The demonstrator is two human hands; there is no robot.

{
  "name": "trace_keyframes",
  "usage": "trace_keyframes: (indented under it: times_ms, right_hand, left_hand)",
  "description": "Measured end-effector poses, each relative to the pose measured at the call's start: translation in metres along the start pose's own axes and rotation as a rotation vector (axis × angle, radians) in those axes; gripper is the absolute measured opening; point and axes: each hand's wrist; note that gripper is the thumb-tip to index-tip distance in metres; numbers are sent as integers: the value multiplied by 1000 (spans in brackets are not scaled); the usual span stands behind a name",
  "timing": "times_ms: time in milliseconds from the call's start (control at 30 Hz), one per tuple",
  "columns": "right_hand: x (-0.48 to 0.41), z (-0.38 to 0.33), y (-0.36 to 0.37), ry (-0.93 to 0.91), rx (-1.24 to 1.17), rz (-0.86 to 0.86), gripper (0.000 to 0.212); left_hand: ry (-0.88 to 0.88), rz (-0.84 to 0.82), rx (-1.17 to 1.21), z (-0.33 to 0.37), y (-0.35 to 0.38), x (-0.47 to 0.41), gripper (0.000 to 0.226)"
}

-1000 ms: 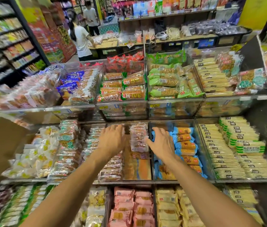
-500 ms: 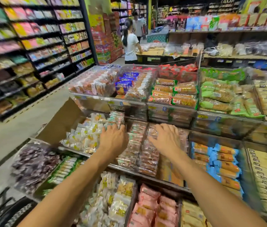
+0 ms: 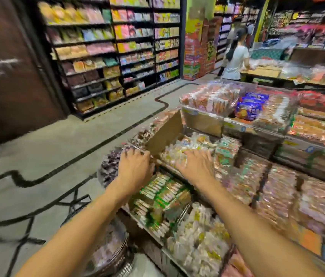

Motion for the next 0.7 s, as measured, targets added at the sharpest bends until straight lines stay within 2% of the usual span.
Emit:
trace_keyframes:
  times_ms: [200, 300, 467, 700]
  right_hand:
    - [-9, -123, 28, -188, 16, -10, 59]
    - [-15, -181, 39, -288, 15, -30, 62]
    - [-28, -250, 65, -418, 19, -80, 59]
    - [-53, -337, 119, -576, 21, -131, 59]
  left_hand:
    - [-156, -13, 38, -111, 15, 37, 54]
    - [-244, 4, 43, -162, 19, 57, 49]
    - [-380, -1, 23, -223, 31, 81, 51]
    - [-550, -97, 19, -292, 70, 88, 51]
Point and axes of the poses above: each hand's wrist, its own x-axis away from the middle knuckle, its own y-axis out of the palm, z = x × y, and after that the axes turned 2 degrees about x, right-handed
